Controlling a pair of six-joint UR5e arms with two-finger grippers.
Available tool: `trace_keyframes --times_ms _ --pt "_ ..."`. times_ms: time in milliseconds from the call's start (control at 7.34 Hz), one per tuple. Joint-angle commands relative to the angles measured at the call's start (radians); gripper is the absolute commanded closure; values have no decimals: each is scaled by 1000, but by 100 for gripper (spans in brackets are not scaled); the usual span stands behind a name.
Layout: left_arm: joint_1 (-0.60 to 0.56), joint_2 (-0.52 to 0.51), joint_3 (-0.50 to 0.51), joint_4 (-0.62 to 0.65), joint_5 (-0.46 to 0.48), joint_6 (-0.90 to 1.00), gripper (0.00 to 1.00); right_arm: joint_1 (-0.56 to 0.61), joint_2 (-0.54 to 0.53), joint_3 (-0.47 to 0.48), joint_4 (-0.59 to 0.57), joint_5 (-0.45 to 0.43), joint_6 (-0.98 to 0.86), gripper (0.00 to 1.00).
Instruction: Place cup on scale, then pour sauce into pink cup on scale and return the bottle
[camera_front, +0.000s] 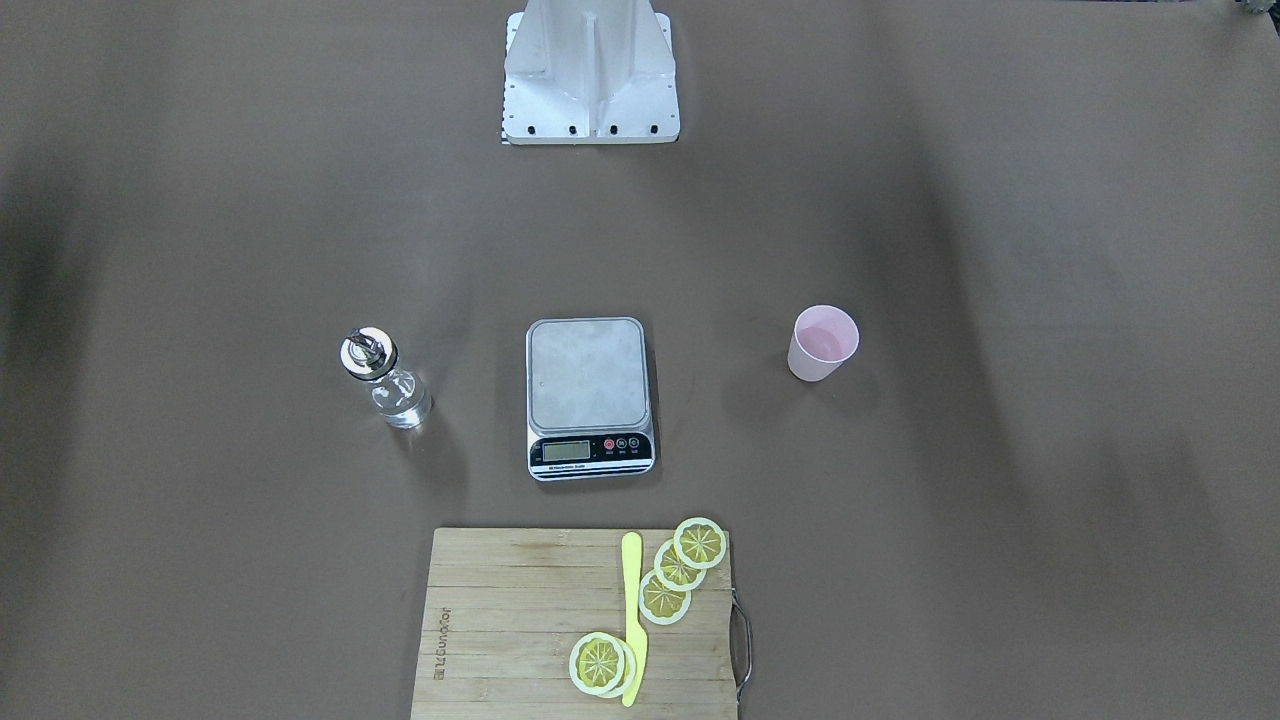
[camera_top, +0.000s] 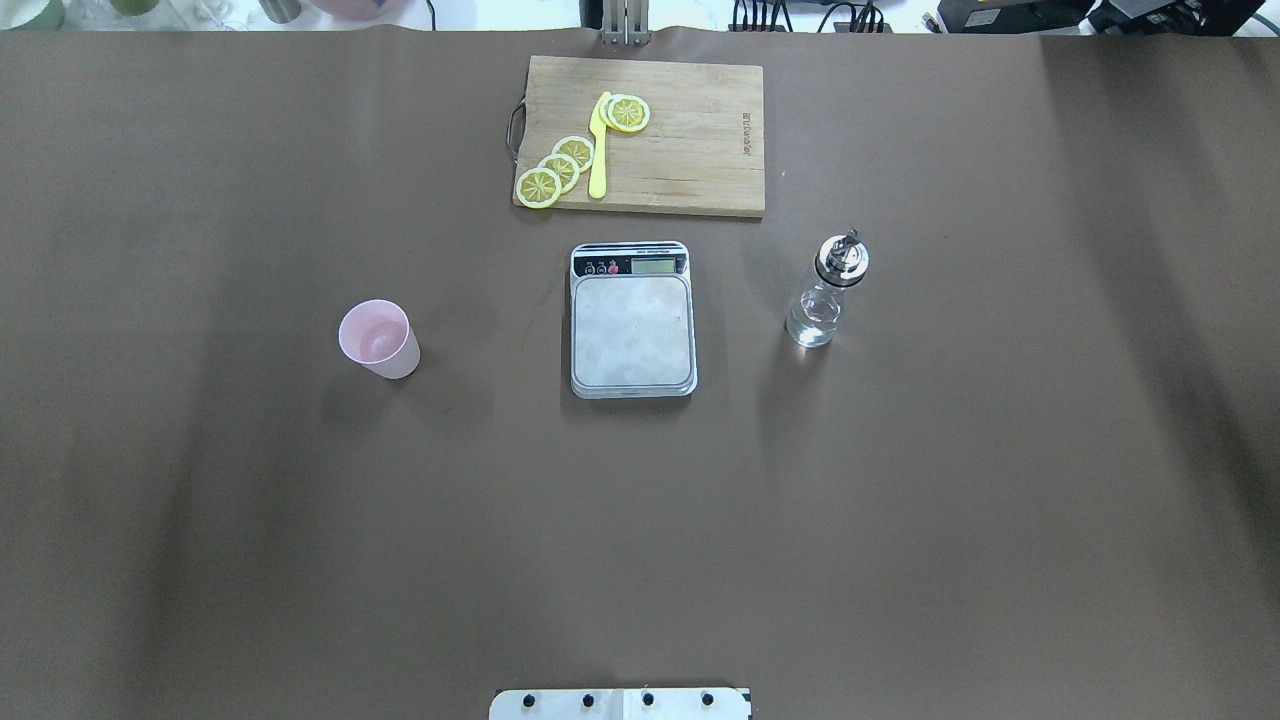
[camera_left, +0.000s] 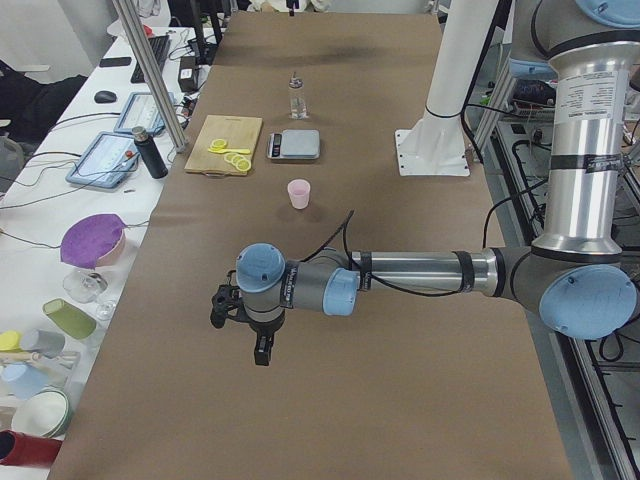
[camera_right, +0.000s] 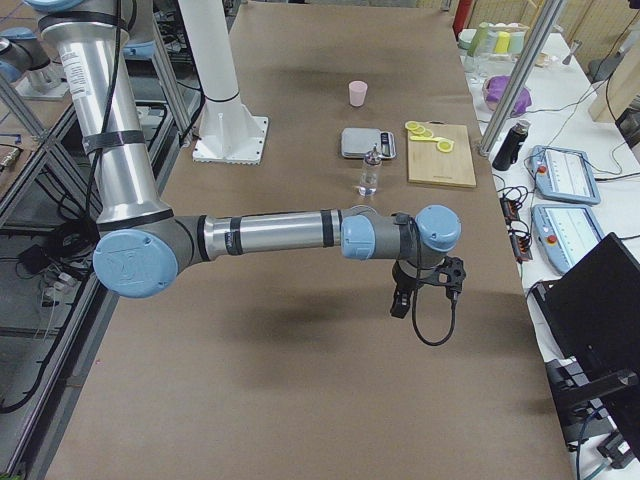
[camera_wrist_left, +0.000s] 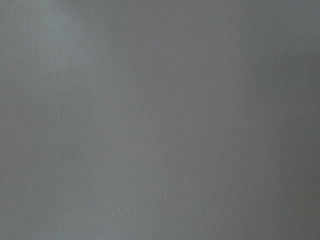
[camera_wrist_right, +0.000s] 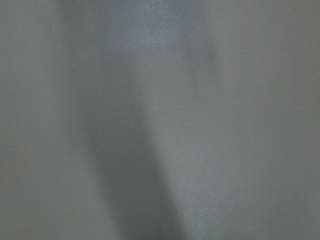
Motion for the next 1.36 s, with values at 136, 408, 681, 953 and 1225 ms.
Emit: trace_keyframes --times_ms 136,408,681,953,1225 --pt "0 0 2 -3 -15 1 1 0 -7 1 2 7 0 0" --pt "0 0 1 -3 -15 3 1 0 -5 2 2 7 0 0" --pt "0 3 -15 -13 -14 13 1 0 -2 2 2 7 3 0" --pt "9 -36 -1 4 -2 -3 1 0 3 4 0 8 3 0" --pt "12 -144 50 55 3 -45 1 0 7 4 8 34 3 0"
